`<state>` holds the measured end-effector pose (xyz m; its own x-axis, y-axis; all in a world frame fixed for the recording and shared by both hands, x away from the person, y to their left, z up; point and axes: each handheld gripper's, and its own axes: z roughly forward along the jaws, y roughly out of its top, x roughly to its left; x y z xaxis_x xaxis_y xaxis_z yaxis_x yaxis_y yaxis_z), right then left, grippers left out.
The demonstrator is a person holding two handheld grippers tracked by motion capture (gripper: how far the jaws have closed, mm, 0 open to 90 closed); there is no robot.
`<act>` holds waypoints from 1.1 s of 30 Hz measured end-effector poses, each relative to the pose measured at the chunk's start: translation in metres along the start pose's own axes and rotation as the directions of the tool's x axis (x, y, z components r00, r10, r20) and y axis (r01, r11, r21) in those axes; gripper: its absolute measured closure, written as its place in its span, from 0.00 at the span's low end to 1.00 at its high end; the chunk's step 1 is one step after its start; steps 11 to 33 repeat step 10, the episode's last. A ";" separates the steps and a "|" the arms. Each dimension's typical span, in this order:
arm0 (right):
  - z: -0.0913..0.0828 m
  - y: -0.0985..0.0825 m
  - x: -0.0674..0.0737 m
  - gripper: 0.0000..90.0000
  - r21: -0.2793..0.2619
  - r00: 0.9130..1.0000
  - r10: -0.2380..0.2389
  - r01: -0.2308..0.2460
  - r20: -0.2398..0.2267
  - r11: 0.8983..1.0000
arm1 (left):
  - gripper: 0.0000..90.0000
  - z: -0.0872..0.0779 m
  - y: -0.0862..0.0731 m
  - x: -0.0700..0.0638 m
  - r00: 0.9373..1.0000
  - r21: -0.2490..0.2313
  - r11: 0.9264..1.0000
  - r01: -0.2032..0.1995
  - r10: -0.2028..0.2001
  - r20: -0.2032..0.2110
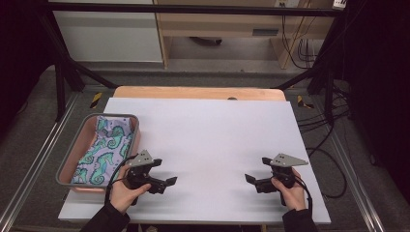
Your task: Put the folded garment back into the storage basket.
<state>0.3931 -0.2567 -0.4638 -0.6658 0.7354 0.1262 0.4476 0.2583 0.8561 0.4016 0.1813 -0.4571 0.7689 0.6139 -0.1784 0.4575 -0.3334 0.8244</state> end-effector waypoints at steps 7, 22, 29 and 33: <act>0.004 -0.008 -0.002 0.04 0.018 1.000 0.001 -0.001 0.006 1.000 | 0.05 0.007 -0.006 0.001 1.000 0.007 1.000 -0.014 0.014 -0.006; 0.005 -0.008 -0.001 0.04 0.025 1.000 0.000 0.000 0.002 1.000 | 0.05 0.008 -0.007 0.001 1.000 0.013 1.000 -0.012 0.012 -0.003; 0.005 -0.008 -0.001 0.04 0.025 1.000 0.000 0.000 0.002 1.000 | 0.05 0.008 -0.007 0.001 1.000 0.013 1.000 -0.012 0.012 -0.003; 0.005 -0.008 -0.001 0.04 0.025 1.000 0.000 0.000 0.002 1.000 | 0.05 0.008 -0.007 0.001 1.000 0.013 1.000 -0.012 0.012 -0.003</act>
